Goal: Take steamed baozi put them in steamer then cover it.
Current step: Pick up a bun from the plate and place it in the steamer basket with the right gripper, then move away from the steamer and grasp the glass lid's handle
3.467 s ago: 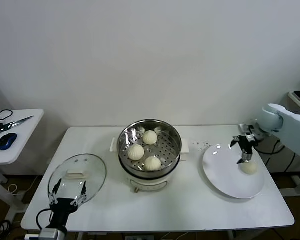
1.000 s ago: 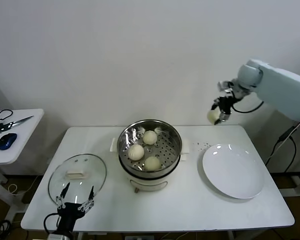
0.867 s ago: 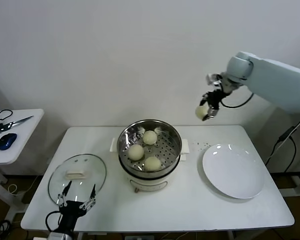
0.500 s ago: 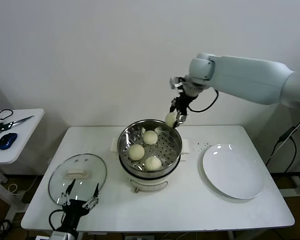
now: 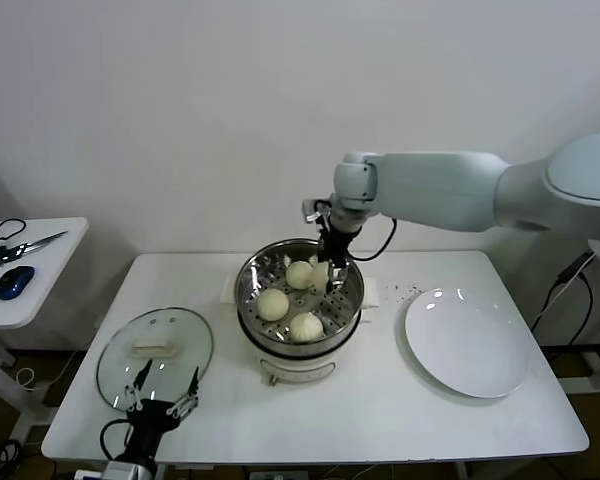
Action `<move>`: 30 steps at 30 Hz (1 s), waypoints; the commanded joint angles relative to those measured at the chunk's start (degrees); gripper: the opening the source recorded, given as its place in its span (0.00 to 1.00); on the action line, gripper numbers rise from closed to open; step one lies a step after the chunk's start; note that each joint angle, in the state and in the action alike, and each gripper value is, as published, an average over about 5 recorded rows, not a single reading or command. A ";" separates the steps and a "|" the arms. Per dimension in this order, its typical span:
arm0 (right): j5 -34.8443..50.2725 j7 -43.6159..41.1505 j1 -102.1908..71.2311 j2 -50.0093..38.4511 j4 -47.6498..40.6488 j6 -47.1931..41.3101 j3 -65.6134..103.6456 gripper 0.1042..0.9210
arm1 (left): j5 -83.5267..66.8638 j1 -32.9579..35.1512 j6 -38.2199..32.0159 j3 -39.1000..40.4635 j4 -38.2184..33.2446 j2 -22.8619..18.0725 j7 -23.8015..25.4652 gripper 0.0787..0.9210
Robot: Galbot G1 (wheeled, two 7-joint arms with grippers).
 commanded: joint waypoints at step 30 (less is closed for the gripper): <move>-4.20 -5.38 3.31 -8.27 2.05 1.73 6.21 0.88 | -0.20 0.45 -0.04 -0.95 0.38 0.37 -0.36 0.88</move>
